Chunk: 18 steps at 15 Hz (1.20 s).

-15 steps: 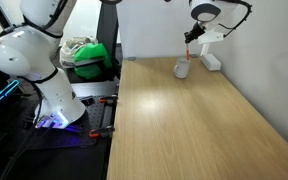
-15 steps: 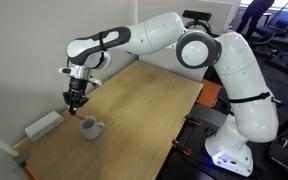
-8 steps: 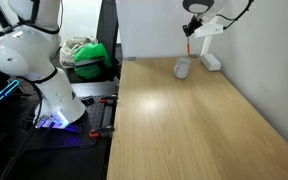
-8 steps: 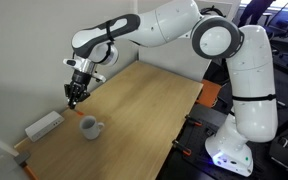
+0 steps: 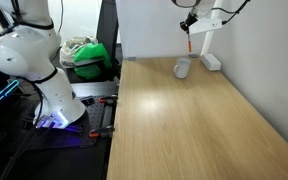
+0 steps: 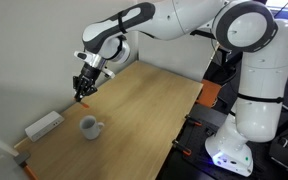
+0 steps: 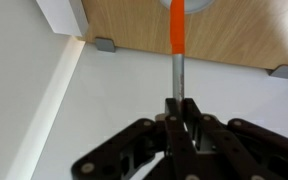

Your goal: Remove the pen from the mug cup

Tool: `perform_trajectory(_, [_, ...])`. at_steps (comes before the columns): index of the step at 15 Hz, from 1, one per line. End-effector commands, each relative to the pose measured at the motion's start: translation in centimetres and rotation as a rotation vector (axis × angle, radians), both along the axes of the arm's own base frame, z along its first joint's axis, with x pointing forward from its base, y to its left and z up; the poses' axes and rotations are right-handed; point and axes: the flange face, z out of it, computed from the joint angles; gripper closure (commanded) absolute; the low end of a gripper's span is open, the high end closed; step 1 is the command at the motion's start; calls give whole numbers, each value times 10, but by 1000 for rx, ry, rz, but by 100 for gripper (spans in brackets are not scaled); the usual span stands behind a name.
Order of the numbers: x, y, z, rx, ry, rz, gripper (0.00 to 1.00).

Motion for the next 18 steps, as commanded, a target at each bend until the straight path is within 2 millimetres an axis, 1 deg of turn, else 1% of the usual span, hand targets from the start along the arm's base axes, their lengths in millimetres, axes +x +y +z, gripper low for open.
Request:
perform_trajectory(1, [-24,-21,14,-41,-58,-89,97])
perform_trajectory(5, [-28,-46,17,-93,-105,-215,97])
perform_trajectory(9, [-27,-73,16,-147,-112,-385,97])
perform_trajectory(13, [-19,-103,7,-236,-50,-562,97])
perform_trajectory(14, [-16,-114,5,-260,-27,-602,97])
perform_trajectory(18, [-9,-140,3,-370,59,-748,97])
